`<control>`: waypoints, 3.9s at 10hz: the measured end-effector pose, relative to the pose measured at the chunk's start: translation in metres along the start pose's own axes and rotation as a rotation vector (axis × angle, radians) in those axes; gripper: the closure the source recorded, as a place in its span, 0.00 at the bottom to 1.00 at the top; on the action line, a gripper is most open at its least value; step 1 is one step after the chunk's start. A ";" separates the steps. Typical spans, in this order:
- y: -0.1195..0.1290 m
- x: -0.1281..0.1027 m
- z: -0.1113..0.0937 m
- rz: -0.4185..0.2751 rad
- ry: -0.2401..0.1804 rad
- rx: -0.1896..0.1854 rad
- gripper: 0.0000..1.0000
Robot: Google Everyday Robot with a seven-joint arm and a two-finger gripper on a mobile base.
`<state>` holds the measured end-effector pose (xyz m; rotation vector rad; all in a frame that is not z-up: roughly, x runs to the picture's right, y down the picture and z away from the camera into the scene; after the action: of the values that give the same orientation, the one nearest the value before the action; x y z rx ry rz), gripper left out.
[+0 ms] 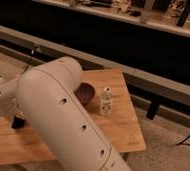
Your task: Place the eraser on the white sponge
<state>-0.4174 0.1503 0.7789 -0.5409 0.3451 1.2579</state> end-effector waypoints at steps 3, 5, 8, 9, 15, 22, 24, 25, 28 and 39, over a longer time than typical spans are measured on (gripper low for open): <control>-0.002 -0.028 -0.018 0.000 -0.066 0.008 1.00; -0.002 -0.049 -0.033 -0.011 -0.112 0.014 1.00; 0.011 -0.067 -0.042 -0.051 -0.133 0.001 1.00; 0.018 -0.073 -0.044 -0.063 -0.136 -0.010 1.00; 0.014 -0.121 -0.052 -0.063 -0.132 -0.026 1.00; 0.015 -0.152 -0.034 -0.061 -0.092 0.002 1.00; 0.006 -0.155 -0.019 -0.035 -0.061 0.009 1.00; 0.002 -0.156 -0.014 -0.025 -0.050 0.011 1.00; -0.019 -0.159 0.004 0.017 -0.013 0.020 1.00; -0.030 -0.158 0.014 0.032 0.009 0.026 0.95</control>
<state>-0.4335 0.0248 0.8796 -0.5207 0.3789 1.2806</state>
